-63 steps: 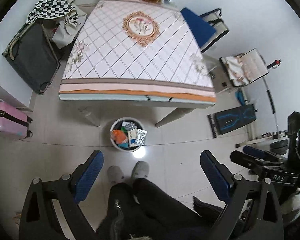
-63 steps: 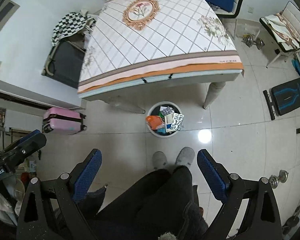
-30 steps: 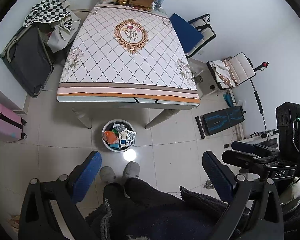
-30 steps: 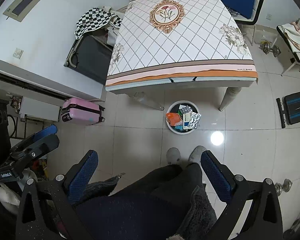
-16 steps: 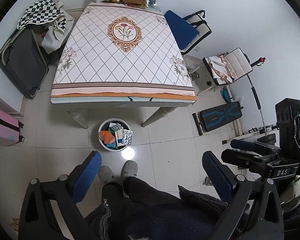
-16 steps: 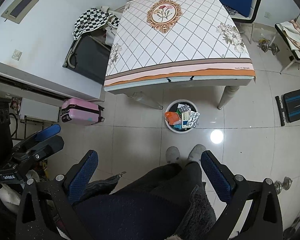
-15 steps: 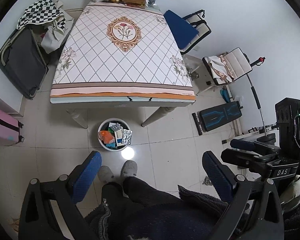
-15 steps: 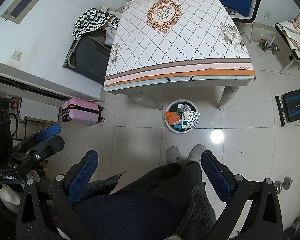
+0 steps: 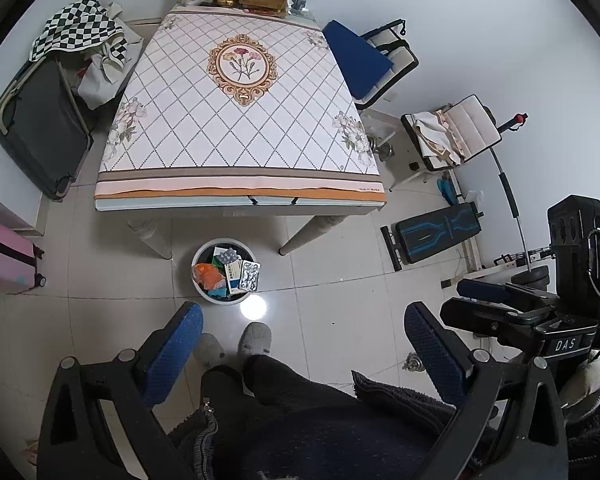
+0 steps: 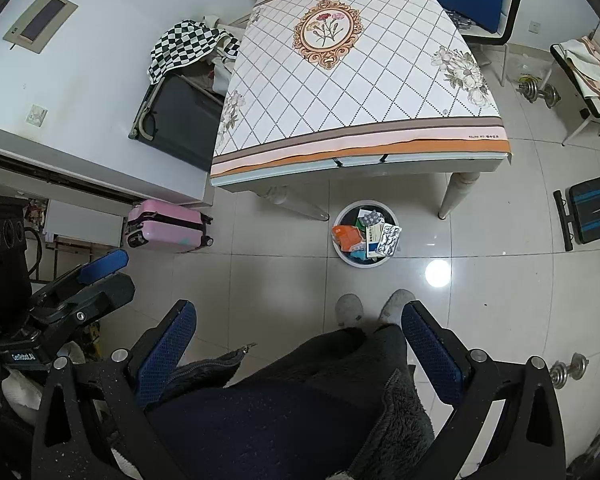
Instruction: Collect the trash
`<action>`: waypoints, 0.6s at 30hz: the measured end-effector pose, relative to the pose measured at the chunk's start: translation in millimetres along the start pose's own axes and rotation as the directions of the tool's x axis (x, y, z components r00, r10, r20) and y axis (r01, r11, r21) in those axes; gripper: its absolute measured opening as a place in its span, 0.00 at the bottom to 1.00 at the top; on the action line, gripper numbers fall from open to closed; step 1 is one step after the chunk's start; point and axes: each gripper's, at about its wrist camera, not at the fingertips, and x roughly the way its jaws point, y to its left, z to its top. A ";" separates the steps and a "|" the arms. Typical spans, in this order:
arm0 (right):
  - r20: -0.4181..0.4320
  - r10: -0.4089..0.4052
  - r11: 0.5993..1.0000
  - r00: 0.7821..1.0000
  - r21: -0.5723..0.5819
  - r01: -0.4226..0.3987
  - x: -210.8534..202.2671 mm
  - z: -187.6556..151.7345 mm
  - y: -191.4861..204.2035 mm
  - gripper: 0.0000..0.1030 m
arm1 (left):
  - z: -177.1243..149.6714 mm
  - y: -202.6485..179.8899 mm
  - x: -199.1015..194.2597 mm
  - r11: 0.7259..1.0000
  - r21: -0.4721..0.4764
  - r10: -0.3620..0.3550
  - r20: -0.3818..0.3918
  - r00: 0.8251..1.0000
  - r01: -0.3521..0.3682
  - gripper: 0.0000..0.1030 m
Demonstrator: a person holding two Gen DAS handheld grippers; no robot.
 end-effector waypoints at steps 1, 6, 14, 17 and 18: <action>0.000 0.000 1.000 1.000 0.000 0.000 -0.4 0.3 -0.1 1.00 | -0.3 0.2 -0.2 1.000 0.000 -0.001 0.000 1.000 0.001 1.00; 0.001 0.002 1.000 1.000 0.000 -0.002 -1.1 1.4 -0.8 1.00 | 1.1 0.7 -1.1 1.000 -0.002 -0.003 -0.001 1.000 0.003 1.00; 0.002 0.002 1.000 1.000 0.000 -0.002 -4.6 3.8 -2.9 1.00 | 0.4 1.3 -0.7 1.000 -0.005 -0.008 -0.004 1.000 0.008 1.00; 0.001 0.003 1.000 1.000 0.000 -0.003 -4.3 3.6 -2.6 1.00 | -0.1 1.5 -0.7 1.000 -0.008 -0.007 -0.006 1.000 0.007 1.00; 0.000 0.005 1.000 1.000 -0.002 -0.005 -5.3 3.1 -2.7 1.00 | -1.0 1.5 -0.2 1.000 -0.008 -0.007 -0.005 1.000 0.007 1.00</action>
